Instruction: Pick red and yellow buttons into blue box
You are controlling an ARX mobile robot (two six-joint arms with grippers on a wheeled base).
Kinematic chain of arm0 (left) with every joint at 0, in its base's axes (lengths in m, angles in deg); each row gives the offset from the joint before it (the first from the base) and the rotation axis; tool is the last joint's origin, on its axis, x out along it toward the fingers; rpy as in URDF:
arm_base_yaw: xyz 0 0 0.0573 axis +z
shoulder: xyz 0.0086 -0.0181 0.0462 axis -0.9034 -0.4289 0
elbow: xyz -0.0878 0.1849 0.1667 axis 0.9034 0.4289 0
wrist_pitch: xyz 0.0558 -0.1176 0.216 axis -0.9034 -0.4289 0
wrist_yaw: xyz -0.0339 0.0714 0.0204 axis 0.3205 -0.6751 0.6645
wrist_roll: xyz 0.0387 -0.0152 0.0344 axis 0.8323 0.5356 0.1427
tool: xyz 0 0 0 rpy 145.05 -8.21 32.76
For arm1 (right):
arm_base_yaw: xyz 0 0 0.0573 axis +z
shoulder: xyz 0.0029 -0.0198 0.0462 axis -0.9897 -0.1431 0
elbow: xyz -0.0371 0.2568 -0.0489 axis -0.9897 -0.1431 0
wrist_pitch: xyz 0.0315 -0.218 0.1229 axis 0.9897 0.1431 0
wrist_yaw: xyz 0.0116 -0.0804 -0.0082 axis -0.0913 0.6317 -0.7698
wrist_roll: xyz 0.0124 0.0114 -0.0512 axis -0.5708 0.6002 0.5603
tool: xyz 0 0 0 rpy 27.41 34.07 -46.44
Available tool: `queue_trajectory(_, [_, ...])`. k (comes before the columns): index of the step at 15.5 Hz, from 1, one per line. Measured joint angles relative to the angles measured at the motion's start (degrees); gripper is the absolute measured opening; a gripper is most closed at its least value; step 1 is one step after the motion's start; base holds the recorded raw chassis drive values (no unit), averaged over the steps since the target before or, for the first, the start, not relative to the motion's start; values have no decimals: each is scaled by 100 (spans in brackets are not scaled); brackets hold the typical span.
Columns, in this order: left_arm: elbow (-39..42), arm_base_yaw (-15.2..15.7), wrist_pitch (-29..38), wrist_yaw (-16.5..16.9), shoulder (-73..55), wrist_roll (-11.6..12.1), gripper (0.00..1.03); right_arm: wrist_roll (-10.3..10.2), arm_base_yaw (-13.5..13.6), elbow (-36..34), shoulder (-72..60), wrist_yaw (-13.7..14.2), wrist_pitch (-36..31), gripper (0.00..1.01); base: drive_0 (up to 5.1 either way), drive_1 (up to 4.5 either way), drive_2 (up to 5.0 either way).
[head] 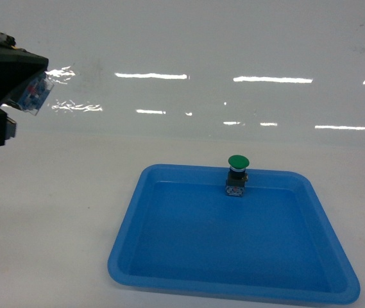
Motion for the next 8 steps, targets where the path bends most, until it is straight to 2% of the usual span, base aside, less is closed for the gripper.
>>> queue_trajectory(8, [533, 208, -566, 151, 1340, -162, 30, 0, 0, 0, 0, 0, 0, 28, 0, 0, 0])
